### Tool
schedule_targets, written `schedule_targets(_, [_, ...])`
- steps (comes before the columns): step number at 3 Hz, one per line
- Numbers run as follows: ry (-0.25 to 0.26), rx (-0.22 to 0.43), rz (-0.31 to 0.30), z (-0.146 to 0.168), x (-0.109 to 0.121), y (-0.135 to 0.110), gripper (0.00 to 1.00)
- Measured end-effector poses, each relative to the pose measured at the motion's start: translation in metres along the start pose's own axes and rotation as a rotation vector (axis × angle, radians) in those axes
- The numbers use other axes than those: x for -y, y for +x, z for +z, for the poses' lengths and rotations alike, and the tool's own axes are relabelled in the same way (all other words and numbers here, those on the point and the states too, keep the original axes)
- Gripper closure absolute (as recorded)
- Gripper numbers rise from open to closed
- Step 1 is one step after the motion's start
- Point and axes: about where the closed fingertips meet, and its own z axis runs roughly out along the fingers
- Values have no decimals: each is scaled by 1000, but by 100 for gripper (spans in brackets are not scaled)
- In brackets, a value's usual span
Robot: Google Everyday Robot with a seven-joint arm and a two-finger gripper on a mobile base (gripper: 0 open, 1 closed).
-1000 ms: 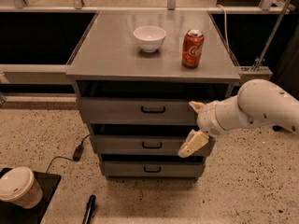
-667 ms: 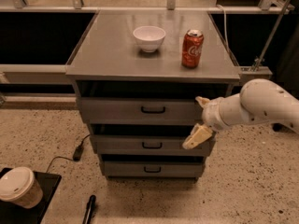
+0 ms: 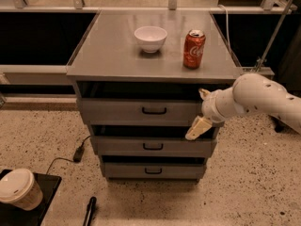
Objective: Open top drawer
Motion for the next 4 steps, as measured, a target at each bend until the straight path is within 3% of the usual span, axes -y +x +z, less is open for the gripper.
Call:
schedule_targets(2, [20,-97,43,70,25,25,0])
schedule_targets(3, [20,-97,43,70,25,25,0])
schedule_targets(4, [20,-97,43,70,25,25,15])
